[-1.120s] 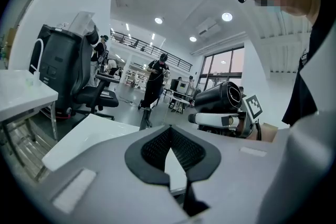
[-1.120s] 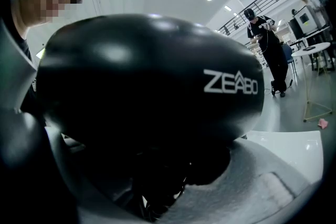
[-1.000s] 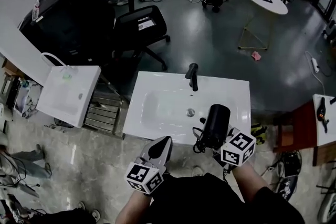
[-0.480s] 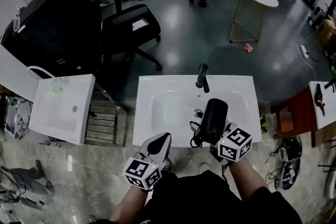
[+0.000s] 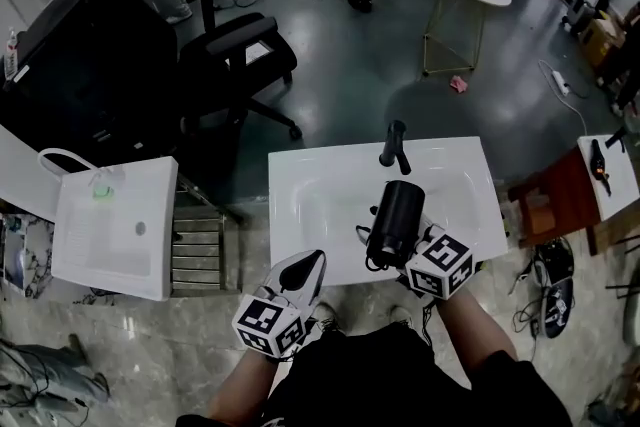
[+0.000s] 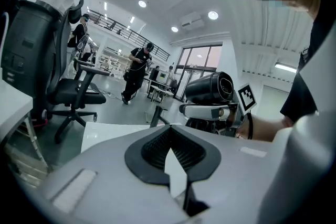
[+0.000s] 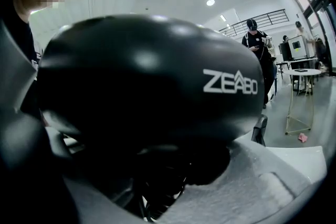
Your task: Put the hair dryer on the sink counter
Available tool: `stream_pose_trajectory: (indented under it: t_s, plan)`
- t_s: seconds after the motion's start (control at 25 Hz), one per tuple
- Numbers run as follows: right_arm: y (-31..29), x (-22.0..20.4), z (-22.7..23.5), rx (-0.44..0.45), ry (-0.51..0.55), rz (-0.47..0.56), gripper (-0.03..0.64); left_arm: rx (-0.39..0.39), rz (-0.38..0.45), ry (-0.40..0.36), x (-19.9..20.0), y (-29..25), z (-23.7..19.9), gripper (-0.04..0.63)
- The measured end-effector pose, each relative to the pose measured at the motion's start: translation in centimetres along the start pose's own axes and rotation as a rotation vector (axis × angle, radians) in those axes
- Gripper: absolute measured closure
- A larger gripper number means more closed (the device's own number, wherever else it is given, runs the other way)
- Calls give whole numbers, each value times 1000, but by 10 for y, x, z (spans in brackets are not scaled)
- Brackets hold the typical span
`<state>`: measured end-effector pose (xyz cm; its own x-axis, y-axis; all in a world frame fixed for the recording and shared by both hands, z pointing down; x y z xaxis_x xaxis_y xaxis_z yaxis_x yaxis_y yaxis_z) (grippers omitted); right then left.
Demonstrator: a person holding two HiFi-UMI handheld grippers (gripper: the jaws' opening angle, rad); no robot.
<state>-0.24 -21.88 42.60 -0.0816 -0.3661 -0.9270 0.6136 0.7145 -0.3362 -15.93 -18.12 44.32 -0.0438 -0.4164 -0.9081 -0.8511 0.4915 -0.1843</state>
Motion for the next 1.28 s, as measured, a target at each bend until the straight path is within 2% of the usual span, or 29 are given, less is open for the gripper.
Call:
stream_pose_trajectory:
  t_s: [0.44,0.84,1.12,1.28]
  plan:
    - [-61,-10,-30,-10,97,-112,436,-76,-53,-22,-8,18,-35,592]
    - [-128,-24,-14,-15,362,-306,436,-78,-88,-63,-24,13,-55,592]
    - [-171,-39,4,18,454,-419,436,-69,-121,-82,-33,5,-69,592]
    - [-194,-48,12,31,532,-474,436,-67,-138,-67,-39,4,-74,592]
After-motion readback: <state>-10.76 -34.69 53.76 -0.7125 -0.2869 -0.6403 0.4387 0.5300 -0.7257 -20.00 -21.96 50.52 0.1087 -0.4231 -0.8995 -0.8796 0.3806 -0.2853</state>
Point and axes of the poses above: the fingertips, and each gripper's own axes: y backward along the fingers, z to its right, x out of its top, the point moved 5 cm from there along y, backward along the fingers, and after that the axes turned 8 degrees about -x, right-handed, at the moved point
